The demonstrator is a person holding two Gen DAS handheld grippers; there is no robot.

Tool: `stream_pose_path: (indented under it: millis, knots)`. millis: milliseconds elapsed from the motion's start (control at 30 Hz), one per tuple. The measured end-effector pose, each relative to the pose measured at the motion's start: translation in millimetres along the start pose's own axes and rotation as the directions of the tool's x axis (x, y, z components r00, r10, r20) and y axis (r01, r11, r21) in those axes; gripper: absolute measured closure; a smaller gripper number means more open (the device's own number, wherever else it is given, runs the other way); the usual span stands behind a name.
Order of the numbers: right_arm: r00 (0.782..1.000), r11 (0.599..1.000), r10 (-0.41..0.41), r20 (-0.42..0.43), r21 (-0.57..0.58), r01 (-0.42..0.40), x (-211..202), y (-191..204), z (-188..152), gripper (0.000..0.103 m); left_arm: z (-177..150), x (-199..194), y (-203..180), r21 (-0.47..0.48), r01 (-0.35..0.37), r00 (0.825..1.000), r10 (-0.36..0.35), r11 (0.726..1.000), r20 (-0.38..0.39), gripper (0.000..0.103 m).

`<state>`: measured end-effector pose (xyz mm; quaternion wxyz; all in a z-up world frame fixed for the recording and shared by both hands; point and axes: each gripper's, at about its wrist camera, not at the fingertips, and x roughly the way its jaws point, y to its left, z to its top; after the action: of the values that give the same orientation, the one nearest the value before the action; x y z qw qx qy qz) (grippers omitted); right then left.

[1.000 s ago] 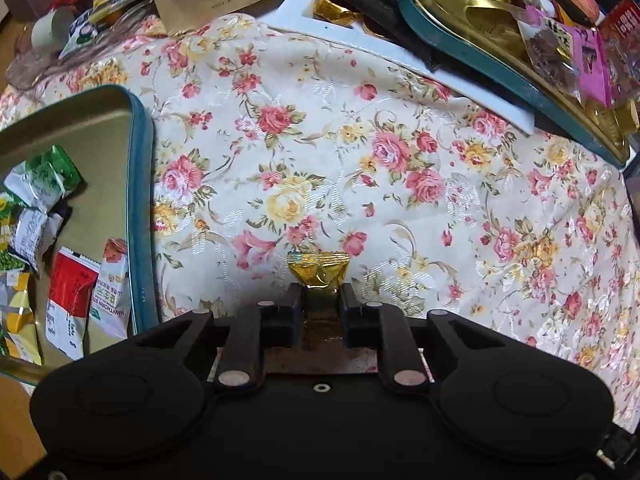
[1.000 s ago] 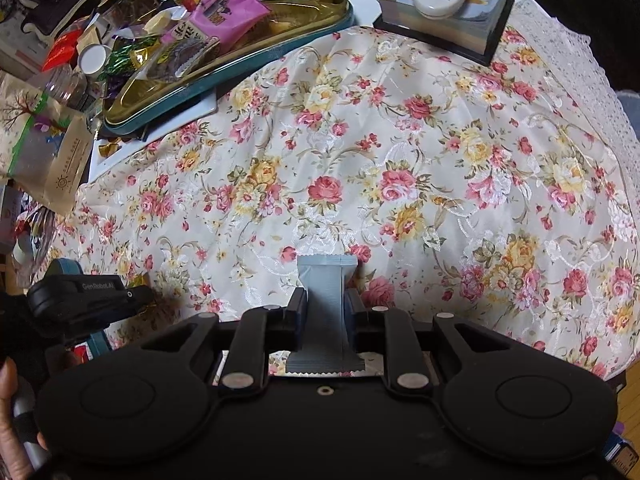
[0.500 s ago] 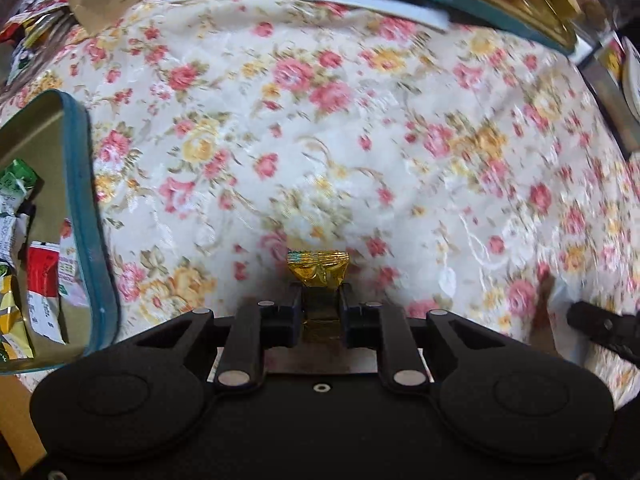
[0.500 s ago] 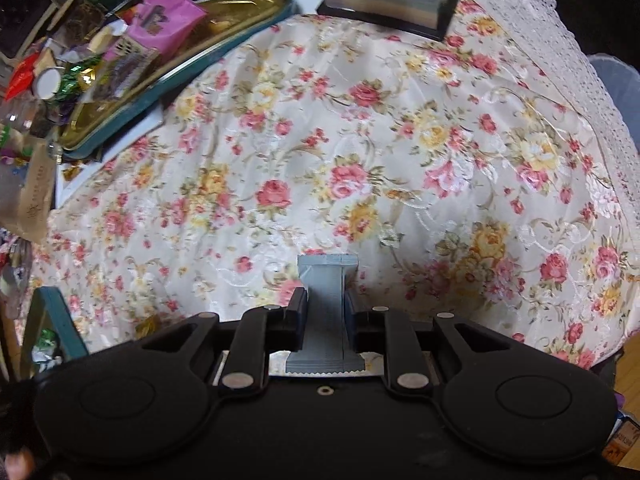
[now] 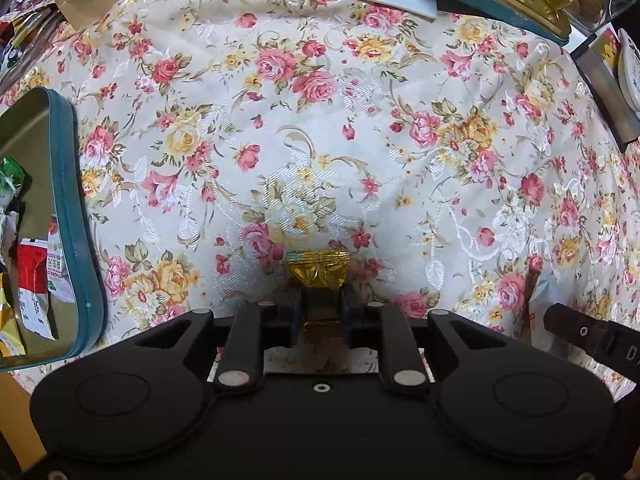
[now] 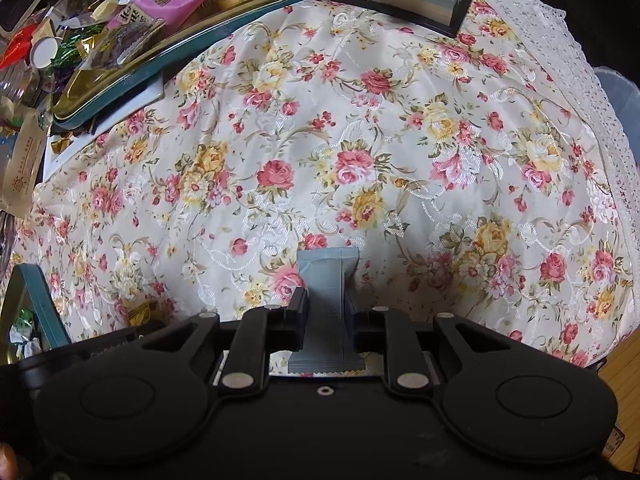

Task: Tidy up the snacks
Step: 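Lift and carry the gold candy and grey plastic piece over the gold tray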

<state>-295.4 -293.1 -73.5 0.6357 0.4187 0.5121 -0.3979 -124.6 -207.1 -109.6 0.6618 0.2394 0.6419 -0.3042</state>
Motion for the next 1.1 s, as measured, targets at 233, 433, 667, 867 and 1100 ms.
stream_pose_path:
  millis: [233, 433, 667, 867, 1100]
  knots:
    - [1.000, 1.000, -0.007, 0.021, -0.024, 0.008, -8, 6, -1, 0.082, 0, -17, 29, -0.010, -0.004, 1.000, 0.005, 1.000, 0.020, 0.078]
    - [0.999, 0.999, -0.027, 0.027, -0.022, 0.028, -11, 9, -2, 0.082, -3, -44, 28, 0.005, -0.015, 0.999, 0.015, 1.000, 0.048, 0.078]
    - [0.999, 0.999, -0.017, 0.039, -0.049, 0.019, -19, 25, -6, 0.082, -14, -85, 42, 0.022, -0.001, 0.991, -0.002, 1.000, 0.132, 0.078]
    - [0.999, 0.996, 0.015, 0.052, -0.087, -0.011, -27, 55, -13, 0.082, -14, -105, 76, -0.038, -0.037, 0.977, 0.044, 0.999, 0.210, 0.078]
    - [0.997, 0.984, 0.052, 0.052, -0.175, -0.042, -26, 112, -31, 0.082, -15, -115, 134, -0.166, -0.067, 0.968, 0.105, 0.984, 0.229, 0.078]
